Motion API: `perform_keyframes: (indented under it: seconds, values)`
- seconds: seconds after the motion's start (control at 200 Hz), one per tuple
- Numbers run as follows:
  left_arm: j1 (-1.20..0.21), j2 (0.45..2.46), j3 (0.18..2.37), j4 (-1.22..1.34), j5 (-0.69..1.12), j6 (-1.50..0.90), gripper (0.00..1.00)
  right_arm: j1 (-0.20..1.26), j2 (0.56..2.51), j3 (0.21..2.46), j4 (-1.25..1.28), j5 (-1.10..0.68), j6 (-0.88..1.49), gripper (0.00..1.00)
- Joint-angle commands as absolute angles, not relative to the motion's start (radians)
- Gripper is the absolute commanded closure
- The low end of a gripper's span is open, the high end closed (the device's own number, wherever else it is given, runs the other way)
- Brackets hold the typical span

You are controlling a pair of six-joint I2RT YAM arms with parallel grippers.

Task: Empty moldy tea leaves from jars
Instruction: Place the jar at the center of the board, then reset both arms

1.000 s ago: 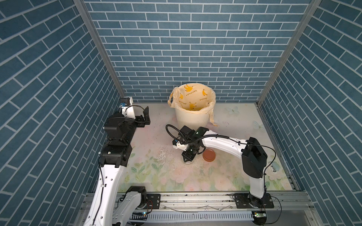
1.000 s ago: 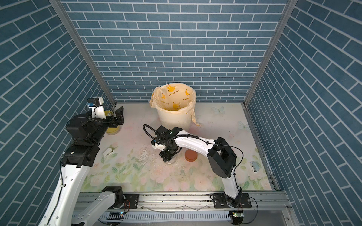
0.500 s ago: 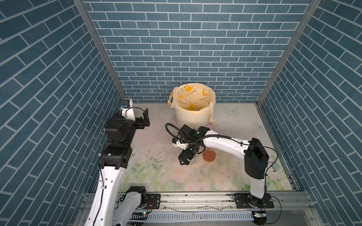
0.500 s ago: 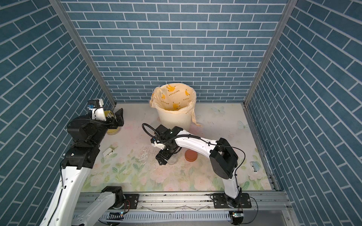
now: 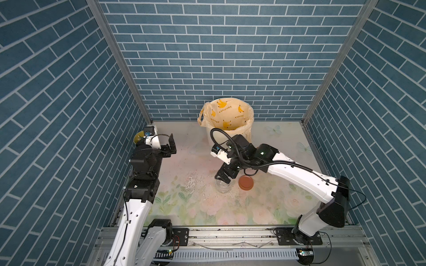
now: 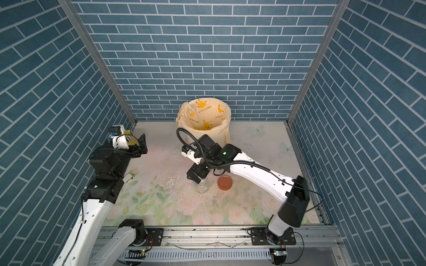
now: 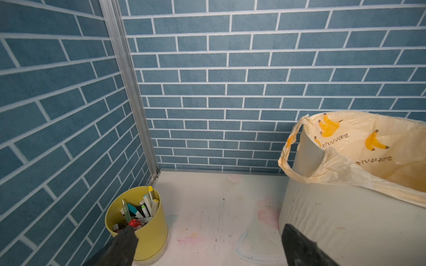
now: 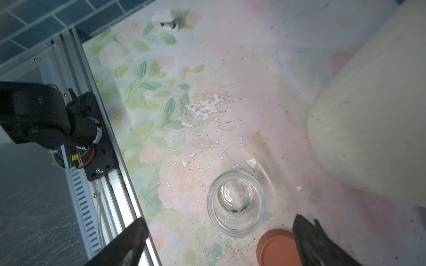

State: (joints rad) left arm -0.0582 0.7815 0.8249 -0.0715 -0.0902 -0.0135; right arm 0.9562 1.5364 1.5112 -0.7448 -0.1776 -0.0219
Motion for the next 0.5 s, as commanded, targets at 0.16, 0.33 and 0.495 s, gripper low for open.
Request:
perform_keyframes:
  seconds: [0.16, 0.33, 0.495]
  values:
    - [-0.054, 0.753, 0.479, 0.306, -0.206, -0.03, 0.01, 0.418, 1.184, 1.21, -0.43, -0.1, 0.091, 0.01]
    - [-0.054, 0.826, 0.344, 0.408, -0.256, -0.042, 0.01, 0.2, 1.097, 0.908, -0.188, 0.022, 0.141, 0.01]
    - [-0.054, 1.036, 0.332, 0.527, -0.25, -0.04, 0.01, 0.098, 1.139, 0.66, 0.085, 0.148, 0.117, 0.01]
